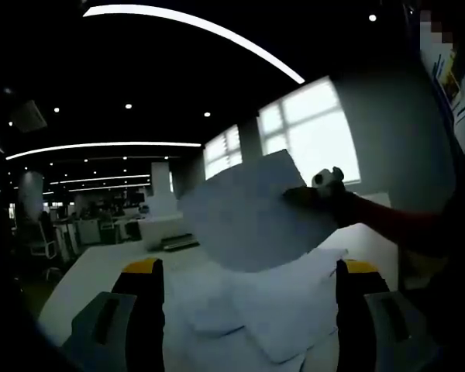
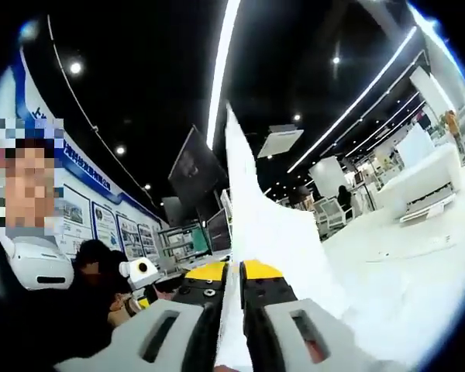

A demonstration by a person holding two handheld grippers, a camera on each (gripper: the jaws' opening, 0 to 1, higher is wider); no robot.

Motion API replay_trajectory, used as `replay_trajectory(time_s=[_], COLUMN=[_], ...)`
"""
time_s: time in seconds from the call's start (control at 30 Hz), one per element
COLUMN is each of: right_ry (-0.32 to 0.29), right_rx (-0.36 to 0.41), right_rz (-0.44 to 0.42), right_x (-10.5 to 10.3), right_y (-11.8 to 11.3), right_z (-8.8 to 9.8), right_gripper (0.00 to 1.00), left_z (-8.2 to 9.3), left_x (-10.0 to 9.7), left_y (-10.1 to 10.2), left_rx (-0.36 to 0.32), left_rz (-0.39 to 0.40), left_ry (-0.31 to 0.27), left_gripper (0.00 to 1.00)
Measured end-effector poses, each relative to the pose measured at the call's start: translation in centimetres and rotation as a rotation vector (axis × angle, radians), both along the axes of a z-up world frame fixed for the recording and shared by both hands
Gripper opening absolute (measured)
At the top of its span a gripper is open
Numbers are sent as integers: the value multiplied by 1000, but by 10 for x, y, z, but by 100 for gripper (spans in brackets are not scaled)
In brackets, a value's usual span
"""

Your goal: Organize the stack of printing papers by aligning and flattening the scattered papers on the table

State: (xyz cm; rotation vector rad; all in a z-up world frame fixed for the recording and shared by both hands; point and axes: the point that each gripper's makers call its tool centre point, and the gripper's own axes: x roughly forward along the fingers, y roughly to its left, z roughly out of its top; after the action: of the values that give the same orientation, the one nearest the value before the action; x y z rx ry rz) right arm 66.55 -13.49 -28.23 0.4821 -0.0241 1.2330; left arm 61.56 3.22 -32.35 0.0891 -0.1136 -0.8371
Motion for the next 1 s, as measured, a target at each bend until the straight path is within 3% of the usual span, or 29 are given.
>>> replay_trajectory(time_s=[0.1,0.27,0.33,0.67,0.83,1.0], right_ry=[34,41,108,125,136,128], right_rx=[23,53,109,128,91,-8], right_rz=[5,30,55,54,73,97], right_x=[0,-5,-5,-6,-14,-21], right_y=[0,2,1,0,6,8], right_z=[1,5,10,14,13,14], right_gripper=[1,0,0,0,0,0], left_z=[0,0,-1,0,3,8], left_x=[0,0,0,0,3,6], left_y=[0,-1,-1,-3,-1,2], left_rx=[-1,-3,-2,1,6,4], left_rz=[0,-1,-1,-3,-2,-1], left_ry=[1,1,2,0,-9,-15], left_gripper=[94,94,94,94,94,94])
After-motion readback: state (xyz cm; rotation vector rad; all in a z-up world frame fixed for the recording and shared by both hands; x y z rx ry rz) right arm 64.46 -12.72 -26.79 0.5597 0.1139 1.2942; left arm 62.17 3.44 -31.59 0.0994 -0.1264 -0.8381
